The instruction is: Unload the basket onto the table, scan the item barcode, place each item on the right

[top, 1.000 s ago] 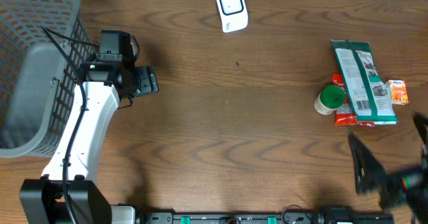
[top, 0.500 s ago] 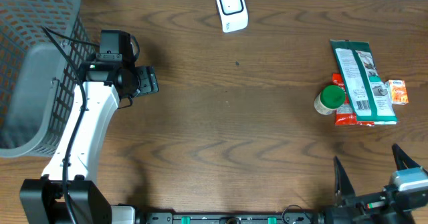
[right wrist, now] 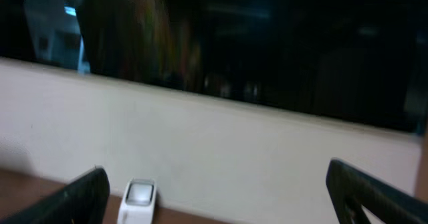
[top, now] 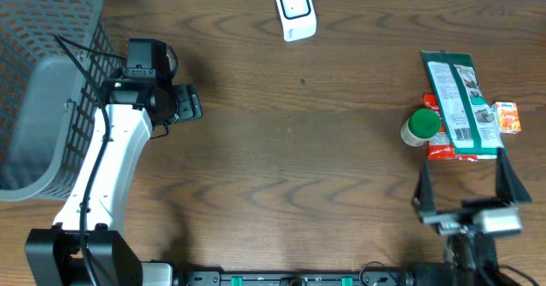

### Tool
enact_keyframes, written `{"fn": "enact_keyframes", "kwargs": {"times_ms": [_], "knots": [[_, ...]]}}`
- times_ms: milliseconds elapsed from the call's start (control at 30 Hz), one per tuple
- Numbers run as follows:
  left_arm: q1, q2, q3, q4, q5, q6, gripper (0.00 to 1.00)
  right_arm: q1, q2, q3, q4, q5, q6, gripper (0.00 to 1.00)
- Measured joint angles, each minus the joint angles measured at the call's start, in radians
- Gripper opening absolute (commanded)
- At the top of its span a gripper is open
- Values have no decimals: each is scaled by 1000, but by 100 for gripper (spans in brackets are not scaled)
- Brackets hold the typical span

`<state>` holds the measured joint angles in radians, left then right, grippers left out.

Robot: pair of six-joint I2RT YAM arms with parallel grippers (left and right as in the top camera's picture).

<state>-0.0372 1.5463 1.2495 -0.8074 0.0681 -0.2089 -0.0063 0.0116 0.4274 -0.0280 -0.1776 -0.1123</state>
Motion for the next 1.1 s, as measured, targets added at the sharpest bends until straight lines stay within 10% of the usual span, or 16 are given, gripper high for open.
{"fn": "enact_keyframes", "kwargs": {"times_ms": [433, 1100], "knots": [[0, 0, 0, 0, 0, 0, 82, -10, 0, -411, 285, 56, 102, 99], [0, 0, 0, 0, 0, 0, 82, -10, 0, -421, -36, 103, 128, 99]]}}
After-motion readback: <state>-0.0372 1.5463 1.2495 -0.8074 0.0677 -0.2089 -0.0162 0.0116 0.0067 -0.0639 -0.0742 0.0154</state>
